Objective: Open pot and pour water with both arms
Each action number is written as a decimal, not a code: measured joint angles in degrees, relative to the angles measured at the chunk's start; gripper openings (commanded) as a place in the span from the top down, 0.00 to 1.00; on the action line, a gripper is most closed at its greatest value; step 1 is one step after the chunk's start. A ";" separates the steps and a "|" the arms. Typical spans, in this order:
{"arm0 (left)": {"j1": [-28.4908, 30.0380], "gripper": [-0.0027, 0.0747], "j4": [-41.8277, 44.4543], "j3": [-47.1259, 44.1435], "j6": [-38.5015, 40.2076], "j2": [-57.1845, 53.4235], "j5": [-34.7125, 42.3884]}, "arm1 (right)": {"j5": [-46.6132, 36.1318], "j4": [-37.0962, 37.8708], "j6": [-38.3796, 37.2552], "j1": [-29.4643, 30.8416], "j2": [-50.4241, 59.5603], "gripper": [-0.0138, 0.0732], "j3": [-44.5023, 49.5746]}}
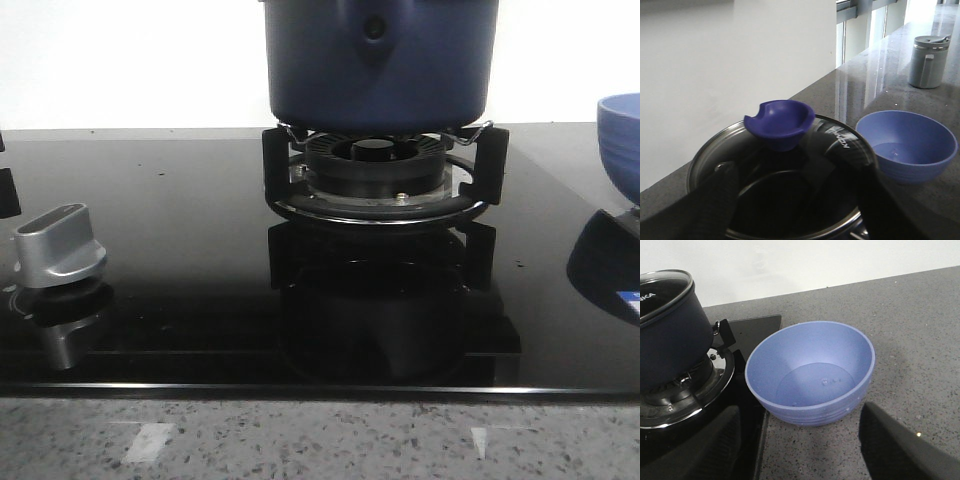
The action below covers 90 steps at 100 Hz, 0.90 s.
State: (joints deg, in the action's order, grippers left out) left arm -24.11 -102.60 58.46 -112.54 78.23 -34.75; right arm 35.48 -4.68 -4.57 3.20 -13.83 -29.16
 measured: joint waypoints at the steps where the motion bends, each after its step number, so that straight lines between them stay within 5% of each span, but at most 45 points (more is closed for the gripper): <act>1: 0.22 0.37 -0.01 0.16 0.00 0.11 -0.21 | 0.00 0.00 0.00 0.00 0.00 0.32 0.00; 15: 0.61 0.28 0.12 2.24 0.13 2.46 -3.05 | 0.00 0.00 0.00 0.00 0.00 0.32 0.00; 90: 0.38 0.29 0.26 12.28 0.17 15.15 -6.39 | 0.00 0.00 0.00 0.00 0.00 0.32 0.00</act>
State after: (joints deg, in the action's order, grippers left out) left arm -23.73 -102.34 70.74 -112.37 93.37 -41.14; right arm 35.48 -4.68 -4.57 3.20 -13.83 -29.16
